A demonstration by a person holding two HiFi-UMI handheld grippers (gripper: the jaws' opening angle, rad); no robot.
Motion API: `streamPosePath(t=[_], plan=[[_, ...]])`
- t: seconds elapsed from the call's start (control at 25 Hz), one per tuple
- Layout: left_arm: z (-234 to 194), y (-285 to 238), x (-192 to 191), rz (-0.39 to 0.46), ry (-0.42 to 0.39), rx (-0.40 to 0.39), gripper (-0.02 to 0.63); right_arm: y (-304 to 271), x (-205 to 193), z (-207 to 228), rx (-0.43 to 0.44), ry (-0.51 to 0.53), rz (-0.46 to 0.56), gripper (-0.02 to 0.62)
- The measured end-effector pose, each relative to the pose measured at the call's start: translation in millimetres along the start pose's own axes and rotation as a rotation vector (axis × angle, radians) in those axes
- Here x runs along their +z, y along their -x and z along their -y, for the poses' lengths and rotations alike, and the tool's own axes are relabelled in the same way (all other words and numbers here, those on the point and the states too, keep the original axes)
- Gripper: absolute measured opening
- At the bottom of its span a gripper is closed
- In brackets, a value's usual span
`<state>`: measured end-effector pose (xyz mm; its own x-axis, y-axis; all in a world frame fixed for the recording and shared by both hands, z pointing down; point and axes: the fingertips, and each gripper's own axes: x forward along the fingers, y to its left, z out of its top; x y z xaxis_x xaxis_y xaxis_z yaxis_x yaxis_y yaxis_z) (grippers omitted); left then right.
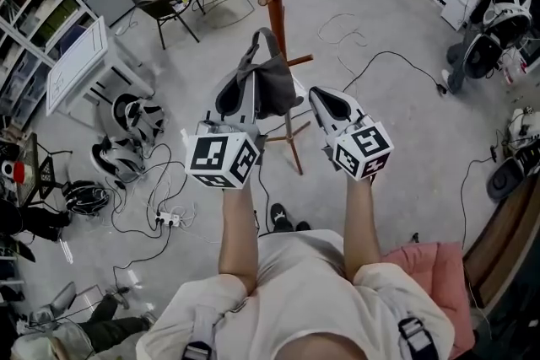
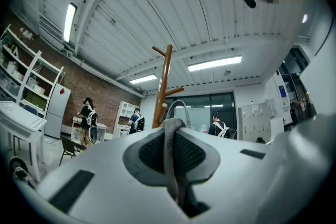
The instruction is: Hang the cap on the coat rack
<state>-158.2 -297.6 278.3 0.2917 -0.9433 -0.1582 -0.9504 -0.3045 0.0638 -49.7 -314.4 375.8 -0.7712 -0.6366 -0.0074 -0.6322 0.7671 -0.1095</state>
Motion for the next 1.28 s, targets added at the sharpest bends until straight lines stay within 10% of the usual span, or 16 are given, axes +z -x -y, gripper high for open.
streamPosePath(t=[1.28], plan=[[-29, -68, 15, 0.037, 0.006, -0.044, 0.018, -28, 21, 51, -0.113, 0.006, 0.037, 0.005]])
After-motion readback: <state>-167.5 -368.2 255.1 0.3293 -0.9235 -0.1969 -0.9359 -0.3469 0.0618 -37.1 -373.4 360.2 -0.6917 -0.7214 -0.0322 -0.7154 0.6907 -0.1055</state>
